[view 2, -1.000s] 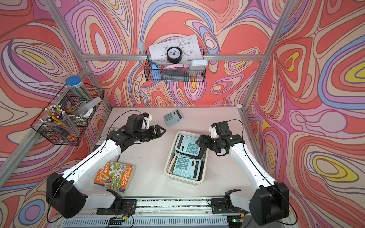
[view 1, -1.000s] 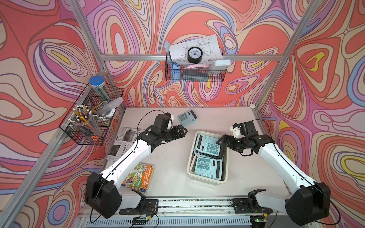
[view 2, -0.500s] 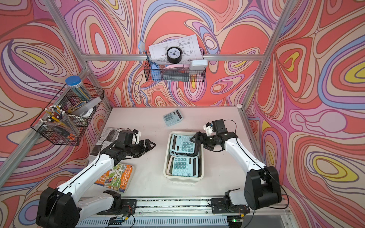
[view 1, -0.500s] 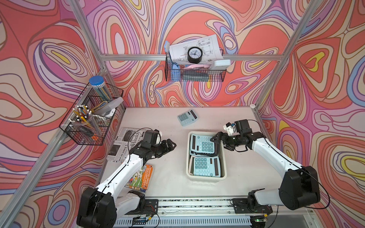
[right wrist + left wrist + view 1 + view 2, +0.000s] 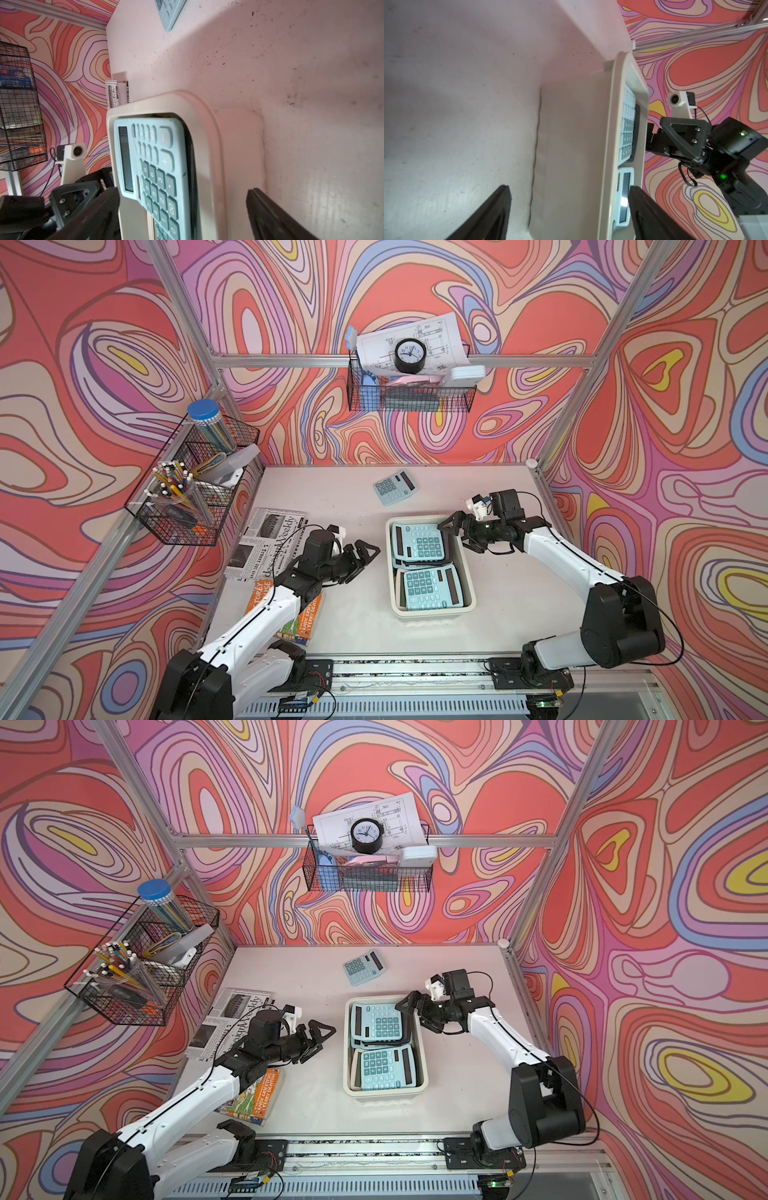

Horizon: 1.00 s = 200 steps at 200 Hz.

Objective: Put the calculator in the storage box
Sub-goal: Adjust the storage box at the center of the board.

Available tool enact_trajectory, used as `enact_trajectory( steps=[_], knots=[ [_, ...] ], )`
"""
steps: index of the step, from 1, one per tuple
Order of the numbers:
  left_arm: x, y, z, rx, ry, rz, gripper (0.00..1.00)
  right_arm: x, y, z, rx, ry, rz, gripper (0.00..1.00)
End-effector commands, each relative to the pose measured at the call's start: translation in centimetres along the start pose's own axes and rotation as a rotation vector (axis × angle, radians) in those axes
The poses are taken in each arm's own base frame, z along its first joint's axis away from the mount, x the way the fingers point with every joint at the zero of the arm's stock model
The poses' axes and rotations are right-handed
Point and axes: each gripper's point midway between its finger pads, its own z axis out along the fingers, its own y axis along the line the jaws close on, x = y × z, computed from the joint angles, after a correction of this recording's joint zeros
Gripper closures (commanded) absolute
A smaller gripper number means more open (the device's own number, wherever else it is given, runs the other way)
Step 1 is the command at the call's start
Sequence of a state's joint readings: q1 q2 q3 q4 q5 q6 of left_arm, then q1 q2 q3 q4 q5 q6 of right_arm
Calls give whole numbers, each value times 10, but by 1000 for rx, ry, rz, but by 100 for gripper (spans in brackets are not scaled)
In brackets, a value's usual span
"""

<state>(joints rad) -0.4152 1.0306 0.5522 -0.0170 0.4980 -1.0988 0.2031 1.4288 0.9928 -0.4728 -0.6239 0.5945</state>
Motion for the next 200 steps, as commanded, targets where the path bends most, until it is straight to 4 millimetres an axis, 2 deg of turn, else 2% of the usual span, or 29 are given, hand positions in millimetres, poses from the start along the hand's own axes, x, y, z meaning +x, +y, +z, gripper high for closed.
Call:
enact_trajectory(
  steps=[1, 30, 48, 68, 109, 132, 182, 200],
  knots=[
    [4, -27, 3, 96, -2, -7, 17, 9, -5, -13, 40, -26, -60, 2],
    [17, -43, 15, 152, 34, -9, 17, 32, 8, -11, -80, 47, -81, 4],
    [15, -46, 19, 159, 22, -8, 17, 44, 16, -9, -170, 90, -71, 5],
    [8, -49, 24, 162, 1, -11, 17, 49, 20, -8, -201, 111, -70, 6],
    [-11, -72, 43, 287, 46, -67, 16, 44, 36, -7, -275, 116, -74, 7],
    [-22, -74, 51, 335, 50, -108, 17, 43, 43, 0, -304, 122, -69, 7],
    [-38, -66, 59, 309, 38, -129, 19, 33, 50, 7, -309, 95, -73, 7],
    [-46, -54, 53, 263, 10, -143, 19, 21, 36, 6, -169, 50, -89, 7]
  ],
)
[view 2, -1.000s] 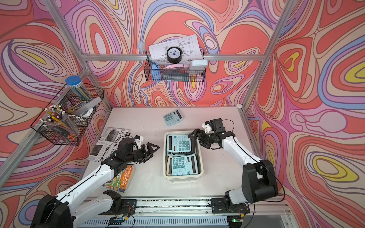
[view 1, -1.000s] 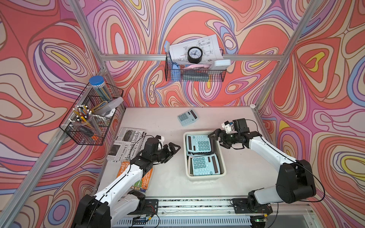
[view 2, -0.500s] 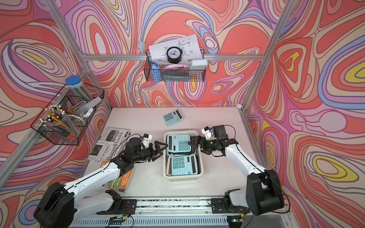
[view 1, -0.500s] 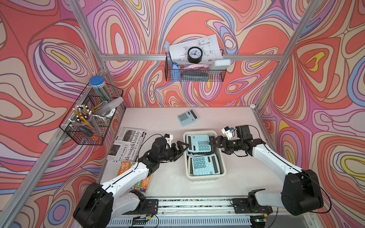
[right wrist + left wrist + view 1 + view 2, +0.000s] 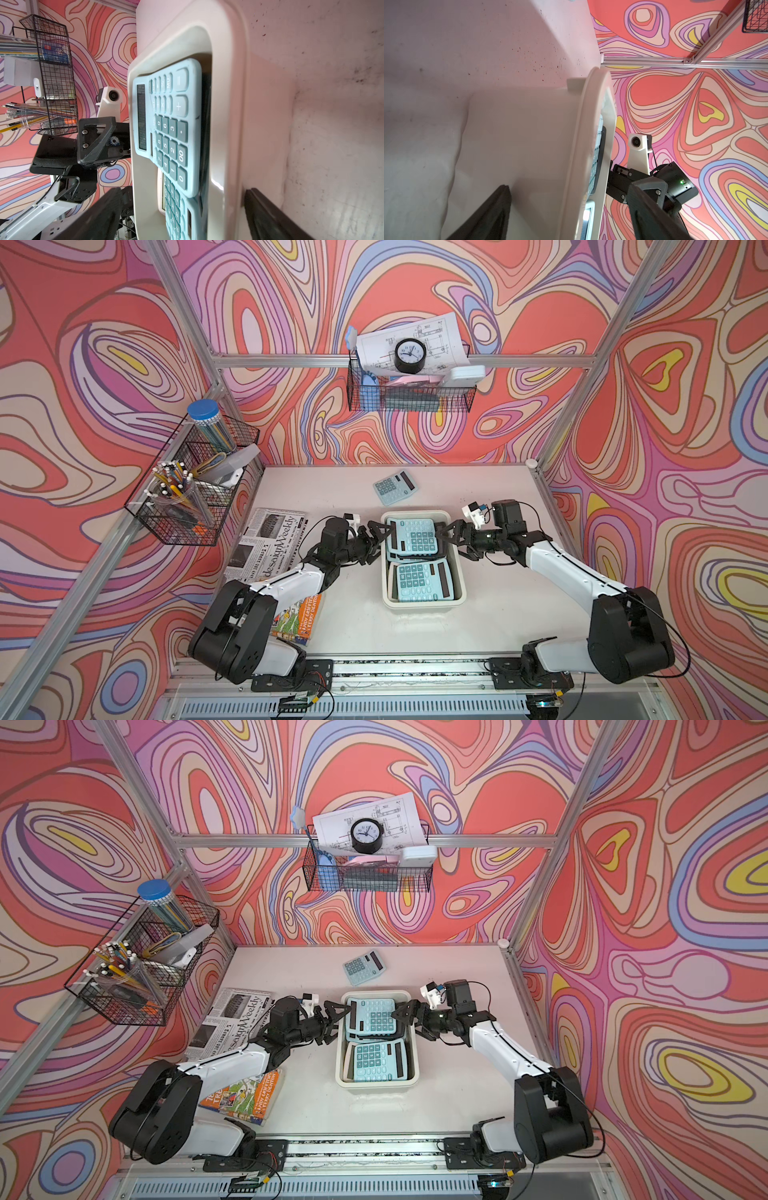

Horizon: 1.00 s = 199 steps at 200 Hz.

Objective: Put the calculator in the storage box
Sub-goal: Adjust the storage box at the center of the board, then pick up the calculator at the center of the board.

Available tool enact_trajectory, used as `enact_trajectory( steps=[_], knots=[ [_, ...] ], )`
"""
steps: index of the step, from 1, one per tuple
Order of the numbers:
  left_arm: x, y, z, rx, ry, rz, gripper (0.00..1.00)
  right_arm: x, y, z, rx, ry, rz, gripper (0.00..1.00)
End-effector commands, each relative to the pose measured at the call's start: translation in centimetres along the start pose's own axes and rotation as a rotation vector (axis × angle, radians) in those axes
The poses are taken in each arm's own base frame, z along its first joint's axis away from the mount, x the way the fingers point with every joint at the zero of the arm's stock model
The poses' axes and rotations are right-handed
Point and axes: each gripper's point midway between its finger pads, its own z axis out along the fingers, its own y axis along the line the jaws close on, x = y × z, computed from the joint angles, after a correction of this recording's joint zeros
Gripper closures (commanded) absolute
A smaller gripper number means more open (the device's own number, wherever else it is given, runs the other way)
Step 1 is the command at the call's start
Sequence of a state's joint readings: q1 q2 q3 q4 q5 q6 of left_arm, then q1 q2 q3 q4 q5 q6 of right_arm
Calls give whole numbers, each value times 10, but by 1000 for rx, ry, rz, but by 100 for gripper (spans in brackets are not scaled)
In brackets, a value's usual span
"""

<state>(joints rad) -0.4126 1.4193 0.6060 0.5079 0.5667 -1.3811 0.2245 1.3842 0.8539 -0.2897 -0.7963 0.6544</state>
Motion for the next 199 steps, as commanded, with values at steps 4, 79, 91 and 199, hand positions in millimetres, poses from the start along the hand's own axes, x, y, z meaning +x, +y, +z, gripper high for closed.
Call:
enact_trajectory(
  steps=[4, 79, 91, 199],
  knots=[
    [-5, -28, -9, 65, 8, 45, 19, -11, 13, -1, 61, -17, -81, 6],
    [-81, -18, -58, -278, -155, 221, 7, -94, -13, -34, 384, -205, -159, 2],
    [-97, -17, -54, -323, -158, 235, 7, -110, -15, -26, 383, -203, -168, 2],
    [-232, -17, 70, -370, -125, 428, 7, -211, -53, 73, 174, -165, -63, 4]
  ],
)
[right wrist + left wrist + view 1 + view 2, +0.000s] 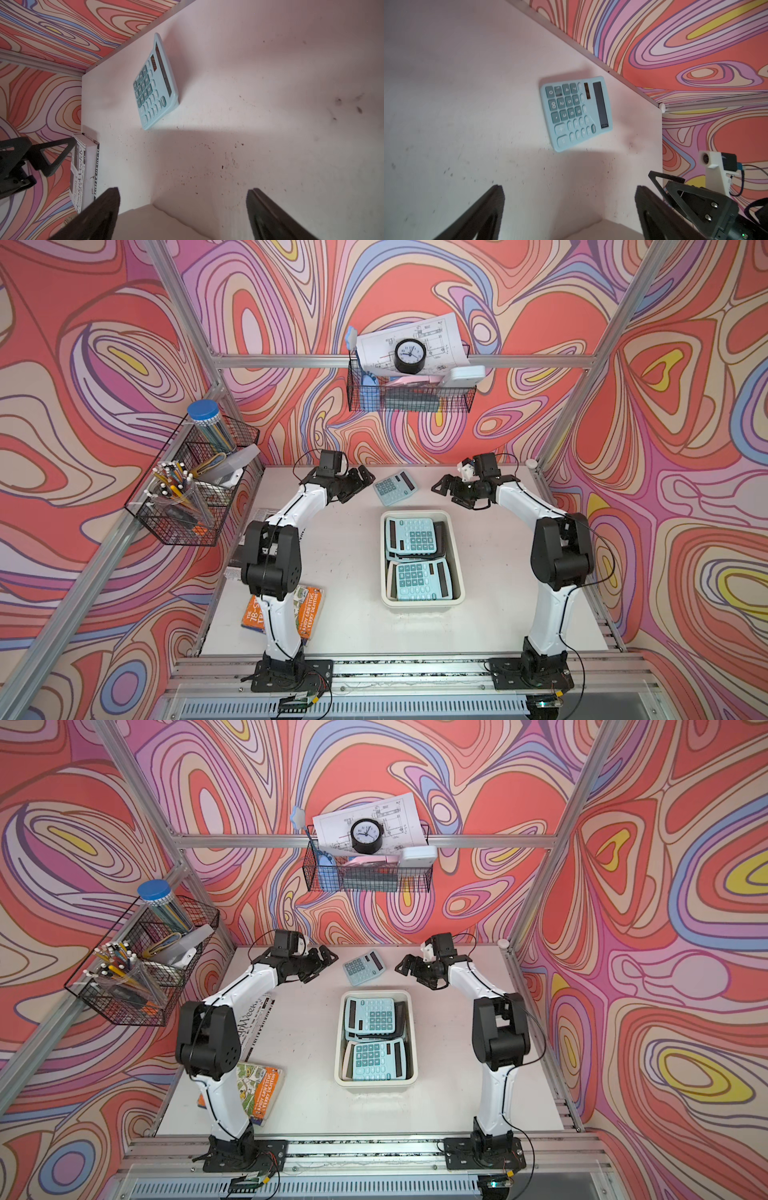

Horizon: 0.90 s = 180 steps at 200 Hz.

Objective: Put the calculator in the storage box
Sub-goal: Pick up the calculator at the center of the board.

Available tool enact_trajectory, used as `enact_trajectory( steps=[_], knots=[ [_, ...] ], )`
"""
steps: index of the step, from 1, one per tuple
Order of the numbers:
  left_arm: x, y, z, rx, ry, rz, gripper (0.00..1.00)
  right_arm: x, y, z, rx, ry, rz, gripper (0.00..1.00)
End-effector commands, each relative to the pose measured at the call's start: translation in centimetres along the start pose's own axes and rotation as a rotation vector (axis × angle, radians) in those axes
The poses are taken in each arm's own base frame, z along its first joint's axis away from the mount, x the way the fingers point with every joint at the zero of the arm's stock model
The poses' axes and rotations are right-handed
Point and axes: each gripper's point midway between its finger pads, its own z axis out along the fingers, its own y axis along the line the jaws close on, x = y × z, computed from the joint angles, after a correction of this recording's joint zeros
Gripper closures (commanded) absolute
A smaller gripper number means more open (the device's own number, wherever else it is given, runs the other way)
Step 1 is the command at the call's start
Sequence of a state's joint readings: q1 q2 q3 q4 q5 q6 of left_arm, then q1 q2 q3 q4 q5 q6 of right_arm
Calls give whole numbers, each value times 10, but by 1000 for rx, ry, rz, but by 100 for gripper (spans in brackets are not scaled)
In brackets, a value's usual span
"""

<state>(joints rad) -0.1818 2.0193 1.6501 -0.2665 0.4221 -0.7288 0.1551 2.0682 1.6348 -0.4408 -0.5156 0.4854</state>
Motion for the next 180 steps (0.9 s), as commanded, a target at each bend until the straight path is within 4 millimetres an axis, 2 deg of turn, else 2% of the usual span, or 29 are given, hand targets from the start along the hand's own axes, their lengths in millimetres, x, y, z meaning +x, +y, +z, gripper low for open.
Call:
enact_trajectory(
  steps=[1, 6, 43, 74, 85, 96, 130, 180],
  knots=[
    [-10, 3, 28, 26, 24, 44, 7, -12, 10, 17, -108, 2, 39, 4],
    [-17, -1, 36, 59, 10, 52, 7, -12, 9, 22, -123, 6, 51, 4],
    [-25, 5, 97, 164, 40, -14, 8, -10, -1, 54, -180, 42, 109, 5],
    [-22, 15, 126, 199, 37, -59, 8, -2, -8, 69, -210, 73, 154, 6],
    [-17, 23, 136, 193, 48, -78, 8, 2, -10, 73, -223, 79, 174, 6],
    [-11, 22, 144, 206, 65, -89, 8, 6, -12, 77, -238, 84, 195, 6],
    [15, 6, 154, 234, 121, -94, 9, 14, -19, 93, -253, 102, 262, 6],
    [61, -8, 154, 259, 208, -84, 10, 14, -40, 116, -223, 76, 355, 8]
  ],
)
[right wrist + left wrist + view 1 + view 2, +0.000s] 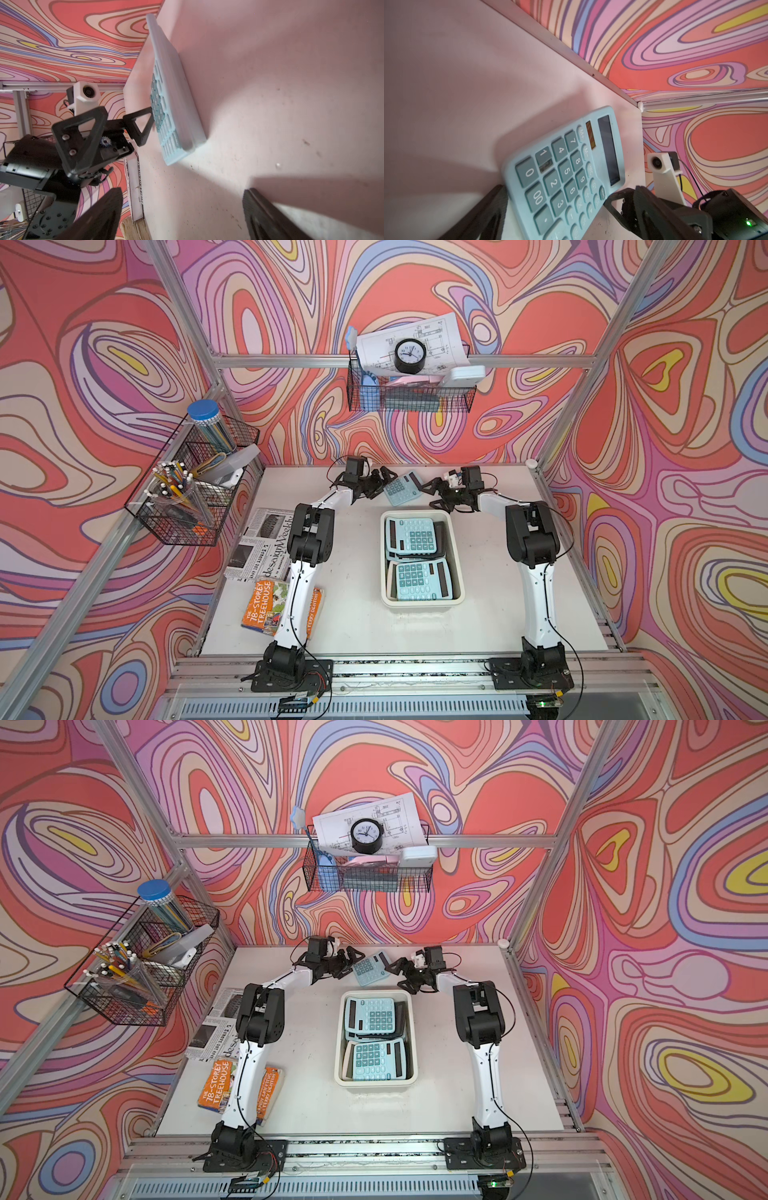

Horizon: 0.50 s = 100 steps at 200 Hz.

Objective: Put the calculator in the storage box
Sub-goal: Pick up the calculator at the center of the board.

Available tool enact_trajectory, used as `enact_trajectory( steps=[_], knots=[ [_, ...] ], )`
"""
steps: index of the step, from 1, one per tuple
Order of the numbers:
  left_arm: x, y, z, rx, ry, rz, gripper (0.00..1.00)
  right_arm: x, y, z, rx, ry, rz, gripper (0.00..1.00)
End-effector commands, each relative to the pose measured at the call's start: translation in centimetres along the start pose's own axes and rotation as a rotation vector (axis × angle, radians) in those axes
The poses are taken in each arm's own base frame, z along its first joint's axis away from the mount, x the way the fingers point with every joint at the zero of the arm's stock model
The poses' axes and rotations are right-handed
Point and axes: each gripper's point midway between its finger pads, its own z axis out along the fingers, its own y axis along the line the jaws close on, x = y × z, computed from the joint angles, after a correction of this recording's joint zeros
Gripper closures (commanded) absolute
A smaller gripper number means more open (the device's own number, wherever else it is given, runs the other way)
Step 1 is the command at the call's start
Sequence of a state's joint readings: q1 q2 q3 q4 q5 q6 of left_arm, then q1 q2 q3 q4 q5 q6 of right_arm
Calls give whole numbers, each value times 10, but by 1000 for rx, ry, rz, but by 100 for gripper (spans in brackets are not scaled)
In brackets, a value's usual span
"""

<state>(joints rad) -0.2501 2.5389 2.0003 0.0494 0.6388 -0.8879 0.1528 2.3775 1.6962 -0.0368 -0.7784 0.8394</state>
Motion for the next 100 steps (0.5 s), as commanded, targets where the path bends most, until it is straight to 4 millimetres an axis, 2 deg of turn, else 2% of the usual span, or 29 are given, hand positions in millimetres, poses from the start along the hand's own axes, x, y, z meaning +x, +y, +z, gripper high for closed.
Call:
enact_trajectory(
  steps=[1, 28, 48, 69, 100],
  knots=[
    [40, 7, 7, -11, 96, -47, 10, 4, -38, 18, 58, -9, 101, 8],
    [62, -4, 2, 38, 124, -60, 11, -1, -48, 25, 54, -46, 141, 10],
    [69, -15, -6, 66, 143, -47, 12, -6, -53, 27, 54, -72, 159, 13],
    [56, -6, -22, 12, 108, -24, 12, -9, -56, 22, 43, -106, 176, 18],
    [27, 2, -40, -81, 53, 79, 10, -13, -62, 4, 62, -157, 178, 16]
  ],
)
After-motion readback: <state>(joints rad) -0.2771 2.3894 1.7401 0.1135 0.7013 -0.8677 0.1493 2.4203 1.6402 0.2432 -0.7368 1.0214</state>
